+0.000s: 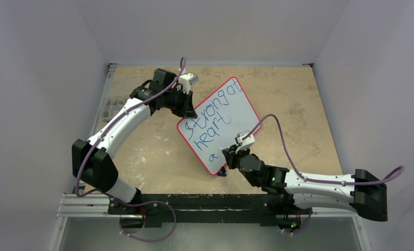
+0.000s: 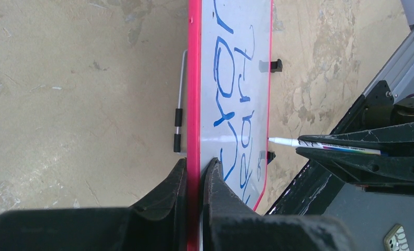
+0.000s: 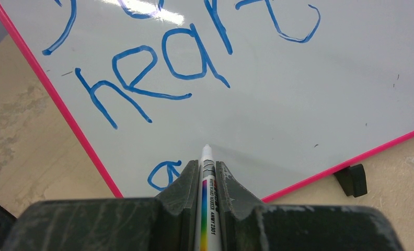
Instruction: Write a sentence on the whiteboard
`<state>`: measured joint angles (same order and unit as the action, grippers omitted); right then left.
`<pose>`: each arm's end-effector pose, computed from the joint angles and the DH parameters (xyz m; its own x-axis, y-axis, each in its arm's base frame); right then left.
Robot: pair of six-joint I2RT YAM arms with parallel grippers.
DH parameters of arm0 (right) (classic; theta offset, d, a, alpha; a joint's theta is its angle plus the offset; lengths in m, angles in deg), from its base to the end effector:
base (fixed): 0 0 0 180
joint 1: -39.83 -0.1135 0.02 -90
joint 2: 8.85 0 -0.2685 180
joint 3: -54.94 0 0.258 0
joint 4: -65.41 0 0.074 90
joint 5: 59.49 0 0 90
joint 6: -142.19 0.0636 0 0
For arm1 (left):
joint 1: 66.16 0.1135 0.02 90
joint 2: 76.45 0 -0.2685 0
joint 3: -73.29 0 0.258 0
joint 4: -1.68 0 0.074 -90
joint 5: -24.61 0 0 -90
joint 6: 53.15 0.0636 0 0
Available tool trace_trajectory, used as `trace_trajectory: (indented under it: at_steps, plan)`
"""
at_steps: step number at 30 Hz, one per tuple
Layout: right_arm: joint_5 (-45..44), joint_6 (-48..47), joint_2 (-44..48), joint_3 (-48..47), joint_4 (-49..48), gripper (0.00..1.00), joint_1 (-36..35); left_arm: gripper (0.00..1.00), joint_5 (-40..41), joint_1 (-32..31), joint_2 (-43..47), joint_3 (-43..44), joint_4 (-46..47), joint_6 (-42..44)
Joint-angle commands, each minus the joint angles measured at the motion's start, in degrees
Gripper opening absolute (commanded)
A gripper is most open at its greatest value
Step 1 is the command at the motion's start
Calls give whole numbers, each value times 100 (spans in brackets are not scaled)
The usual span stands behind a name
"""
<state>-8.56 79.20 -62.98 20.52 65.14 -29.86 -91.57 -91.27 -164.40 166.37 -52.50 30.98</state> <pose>0.1146 0.1942 0.2030 -0.3399 0.0974 -0.9354 -0.4124 0.8784 0.2414 0.3080 -0.1753 0.3059 -0.7460 0.2483 -0.6179 0.5693 0.7191 -0.3985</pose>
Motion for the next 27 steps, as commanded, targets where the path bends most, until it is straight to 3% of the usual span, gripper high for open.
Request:
trace_trajectory:
  at_steps: [1,27]
  plan:
    - [-75,1,129,-2,-268,0,4,0,2054,146,-202,-159,-918,903]
    - [96,-477,-296,-165,-980,0,8,0,1955,146,-199,-116,-973,850]
